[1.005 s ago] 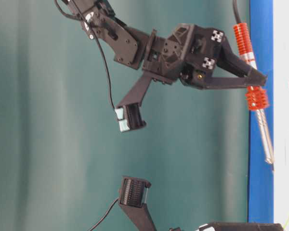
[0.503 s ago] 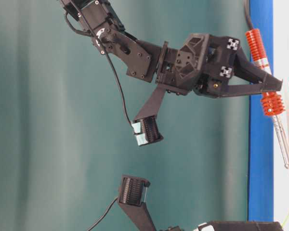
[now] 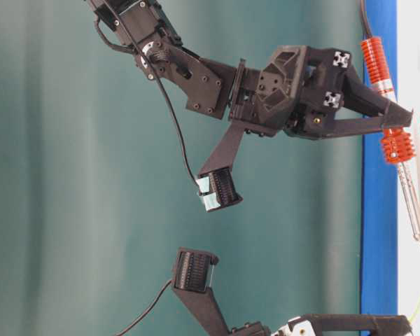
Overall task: Touch the tip of the soldering iron to the tip of the solder at the mark.
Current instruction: 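Move the wire tip and iron tip toward the left red dot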
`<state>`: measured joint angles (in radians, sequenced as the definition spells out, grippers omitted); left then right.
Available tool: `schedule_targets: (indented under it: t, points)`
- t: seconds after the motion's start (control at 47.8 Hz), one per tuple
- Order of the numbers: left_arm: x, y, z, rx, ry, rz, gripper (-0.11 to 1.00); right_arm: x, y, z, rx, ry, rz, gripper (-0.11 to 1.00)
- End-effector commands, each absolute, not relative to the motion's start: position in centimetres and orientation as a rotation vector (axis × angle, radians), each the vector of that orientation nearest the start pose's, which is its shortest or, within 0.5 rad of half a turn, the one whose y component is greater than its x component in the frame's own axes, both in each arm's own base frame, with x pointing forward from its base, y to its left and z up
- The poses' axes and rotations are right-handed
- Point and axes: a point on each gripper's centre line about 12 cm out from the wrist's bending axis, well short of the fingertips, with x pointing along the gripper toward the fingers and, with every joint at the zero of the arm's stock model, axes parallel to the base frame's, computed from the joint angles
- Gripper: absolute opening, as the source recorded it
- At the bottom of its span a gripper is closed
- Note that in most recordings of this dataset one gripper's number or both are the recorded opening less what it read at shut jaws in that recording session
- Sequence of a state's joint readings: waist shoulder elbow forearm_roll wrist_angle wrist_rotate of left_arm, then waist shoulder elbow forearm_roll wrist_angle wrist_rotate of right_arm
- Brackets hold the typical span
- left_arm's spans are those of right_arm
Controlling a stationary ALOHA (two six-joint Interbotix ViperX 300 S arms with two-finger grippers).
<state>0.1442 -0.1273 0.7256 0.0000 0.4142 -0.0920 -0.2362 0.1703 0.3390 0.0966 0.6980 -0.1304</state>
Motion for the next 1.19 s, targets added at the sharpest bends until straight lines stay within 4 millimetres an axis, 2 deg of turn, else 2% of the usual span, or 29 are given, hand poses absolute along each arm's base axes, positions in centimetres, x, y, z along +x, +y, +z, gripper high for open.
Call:
schedule_targets:
  t: [0.0, 1.173]
  points:
    - [33.27, 4.90, 17.20, -0.151, 0.974, 0.178, 0.01, 41.03, -9.08, 17.11, 0.120, 1.152, -0.122, 0.07]
    - [33.12, 4.88, 17.05, -0.160, 0.984, 0.183, 0.01, 41.00, -9.06, 17.10, 0.121, 1.161, -0.120, 0.07]
